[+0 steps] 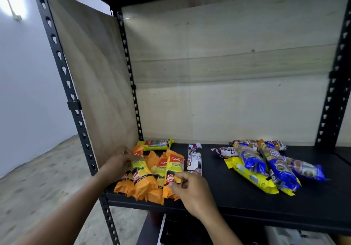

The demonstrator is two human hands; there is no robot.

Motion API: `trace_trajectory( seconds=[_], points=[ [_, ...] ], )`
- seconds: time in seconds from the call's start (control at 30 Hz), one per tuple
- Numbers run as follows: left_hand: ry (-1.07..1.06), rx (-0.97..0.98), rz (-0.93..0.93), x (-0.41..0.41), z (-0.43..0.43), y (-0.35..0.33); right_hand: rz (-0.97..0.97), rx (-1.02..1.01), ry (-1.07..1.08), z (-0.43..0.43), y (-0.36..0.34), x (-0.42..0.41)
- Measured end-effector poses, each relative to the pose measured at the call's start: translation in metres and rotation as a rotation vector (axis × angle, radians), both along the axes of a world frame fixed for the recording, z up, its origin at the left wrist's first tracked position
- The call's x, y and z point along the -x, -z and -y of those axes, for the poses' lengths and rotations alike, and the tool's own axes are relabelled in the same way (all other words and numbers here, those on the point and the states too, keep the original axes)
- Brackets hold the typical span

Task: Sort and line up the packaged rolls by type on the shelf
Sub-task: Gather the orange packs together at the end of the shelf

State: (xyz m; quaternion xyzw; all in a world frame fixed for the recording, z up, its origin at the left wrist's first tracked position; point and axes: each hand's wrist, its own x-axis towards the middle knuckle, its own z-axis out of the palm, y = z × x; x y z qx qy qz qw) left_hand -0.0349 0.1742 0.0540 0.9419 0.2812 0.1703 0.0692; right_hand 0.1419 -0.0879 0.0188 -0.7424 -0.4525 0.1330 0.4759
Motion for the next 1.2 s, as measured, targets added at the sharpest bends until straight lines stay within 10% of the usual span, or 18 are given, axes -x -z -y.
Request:
trace_trajectory(
  seconds=[0.47, 1.2],
  points=[
    [-0.142, 0.461, 0.198, -0.008, 0.025, 0.013, -0.017, 0.019, -0.071, -0.056, -0.009, 0.033],
    [-0.142, 0.217, 0.205, -0.019, 0.044, 0.017, 0.03, 0.068, -0.099, -0.059, -0.013, 0.03]
  ],
)
